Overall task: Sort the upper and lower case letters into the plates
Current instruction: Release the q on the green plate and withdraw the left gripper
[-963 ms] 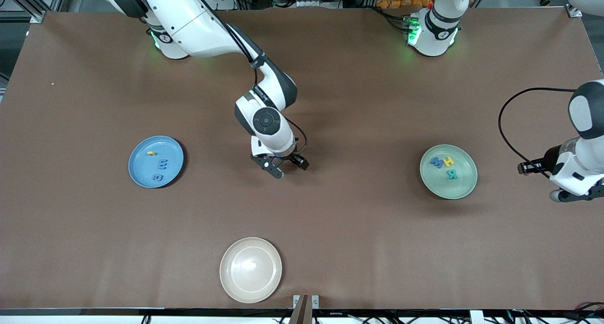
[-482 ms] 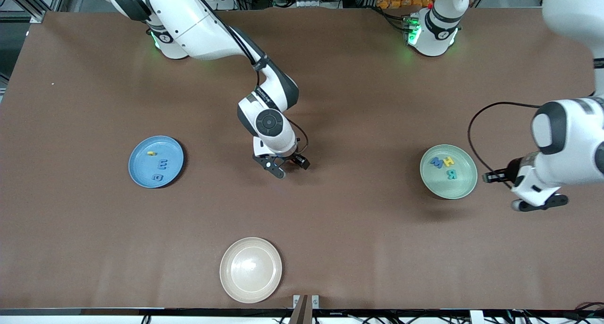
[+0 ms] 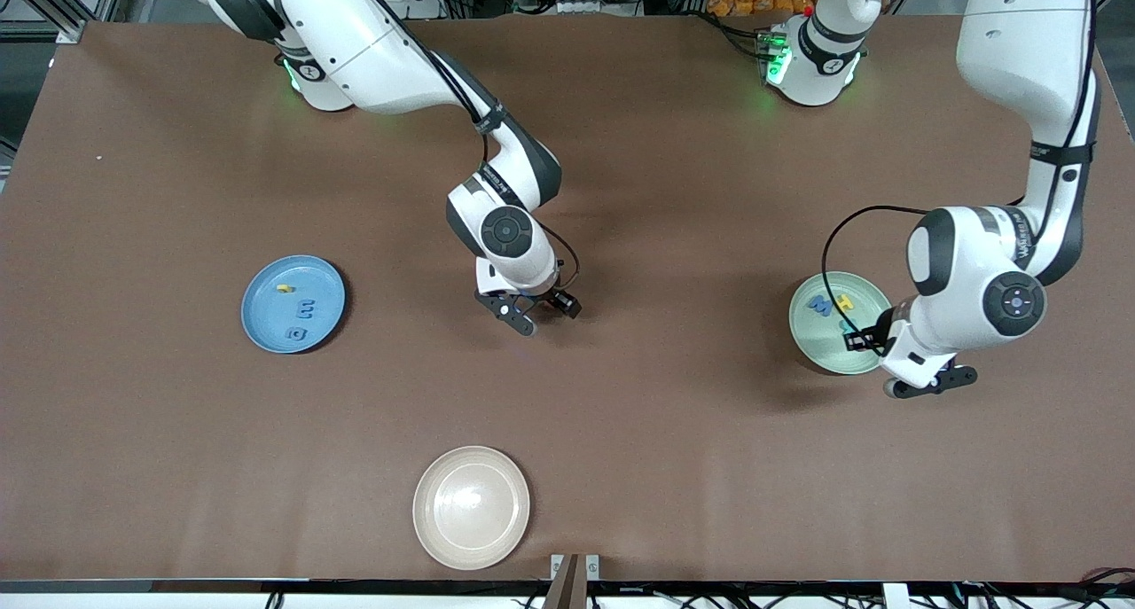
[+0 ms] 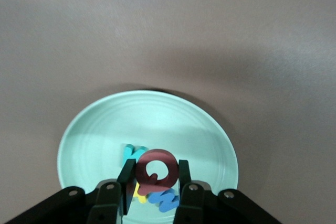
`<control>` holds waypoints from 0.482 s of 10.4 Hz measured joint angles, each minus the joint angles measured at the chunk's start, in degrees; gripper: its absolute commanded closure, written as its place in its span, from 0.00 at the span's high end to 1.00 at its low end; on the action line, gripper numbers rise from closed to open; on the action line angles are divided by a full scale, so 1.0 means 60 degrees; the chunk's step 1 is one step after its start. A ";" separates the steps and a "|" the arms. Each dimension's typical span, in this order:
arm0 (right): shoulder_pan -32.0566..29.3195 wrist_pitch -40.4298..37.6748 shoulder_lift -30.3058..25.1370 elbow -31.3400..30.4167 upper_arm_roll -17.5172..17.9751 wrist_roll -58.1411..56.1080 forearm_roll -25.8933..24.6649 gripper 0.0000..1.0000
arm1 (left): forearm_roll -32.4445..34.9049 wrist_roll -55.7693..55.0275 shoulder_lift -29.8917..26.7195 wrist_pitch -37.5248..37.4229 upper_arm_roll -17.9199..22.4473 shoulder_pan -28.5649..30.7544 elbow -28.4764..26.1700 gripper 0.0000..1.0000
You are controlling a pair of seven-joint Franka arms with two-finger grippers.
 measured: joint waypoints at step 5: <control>-0.0002 -0.0001 0.0010 0.0002 -0.0017 0.0000 0.0000 0.72 | 0.0000 -0.0363 -0.0319 -0.0084 -0.0079 -0.0042 -0.0098 1.00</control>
